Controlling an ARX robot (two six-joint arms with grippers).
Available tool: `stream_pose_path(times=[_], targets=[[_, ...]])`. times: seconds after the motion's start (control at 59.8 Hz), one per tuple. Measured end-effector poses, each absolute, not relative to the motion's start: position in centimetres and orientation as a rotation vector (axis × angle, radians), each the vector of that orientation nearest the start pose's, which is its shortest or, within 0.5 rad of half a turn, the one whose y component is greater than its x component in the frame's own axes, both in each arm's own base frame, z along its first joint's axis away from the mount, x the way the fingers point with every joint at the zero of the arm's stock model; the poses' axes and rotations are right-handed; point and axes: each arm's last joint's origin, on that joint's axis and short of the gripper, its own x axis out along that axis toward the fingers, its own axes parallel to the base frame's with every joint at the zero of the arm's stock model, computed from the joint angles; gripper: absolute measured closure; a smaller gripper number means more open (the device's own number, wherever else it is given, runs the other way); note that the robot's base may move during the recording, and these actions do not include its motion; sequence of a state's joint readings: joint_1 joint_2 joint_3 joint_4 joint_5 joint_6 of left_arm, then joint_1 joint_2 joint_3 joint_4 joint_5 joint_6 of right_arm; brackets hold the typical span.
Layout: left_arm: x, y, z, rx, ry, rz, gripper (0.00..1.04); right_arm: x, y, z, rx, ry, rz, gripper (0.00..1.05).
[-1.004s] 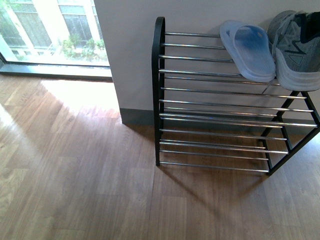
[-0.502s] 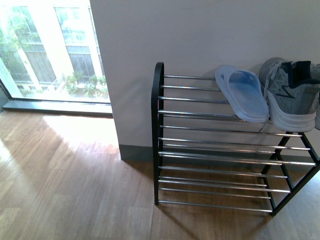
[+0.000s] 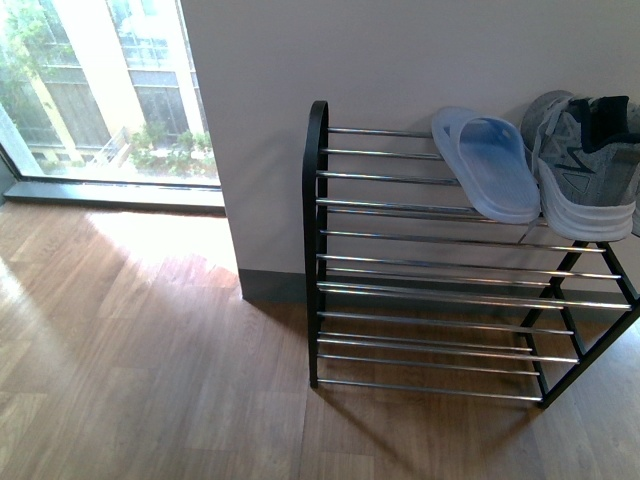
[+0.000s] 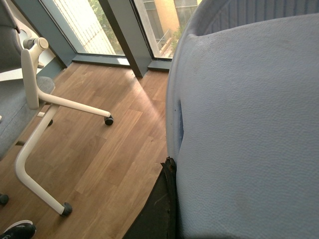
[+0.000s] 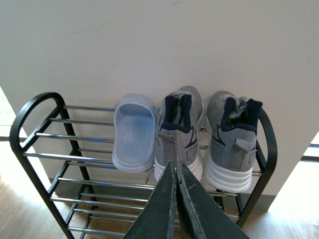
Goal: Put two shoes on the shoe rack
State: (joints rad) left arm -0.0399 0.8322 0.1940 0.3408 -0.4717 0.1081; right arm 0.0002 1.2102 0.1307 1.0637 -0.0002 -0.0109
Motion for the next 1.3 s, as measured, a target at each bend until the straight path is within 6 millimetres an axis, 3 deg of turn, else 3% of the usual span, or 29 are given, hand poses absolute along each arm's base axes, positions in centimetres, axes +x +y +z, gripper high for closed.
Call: stream_pose_path(times=[0.552,1.305], targets=[[16.5,0.7,17.3,0.181,0.313,0.413,1.03,14.9,0.0,16.2,-0.011,0.015,0.000,1.03],[16.5,0.7,17.3,0.182,0.313,0.413,1.03,12.1,0.0,17.3,-0.011,-0.019,0.000,1.03]])
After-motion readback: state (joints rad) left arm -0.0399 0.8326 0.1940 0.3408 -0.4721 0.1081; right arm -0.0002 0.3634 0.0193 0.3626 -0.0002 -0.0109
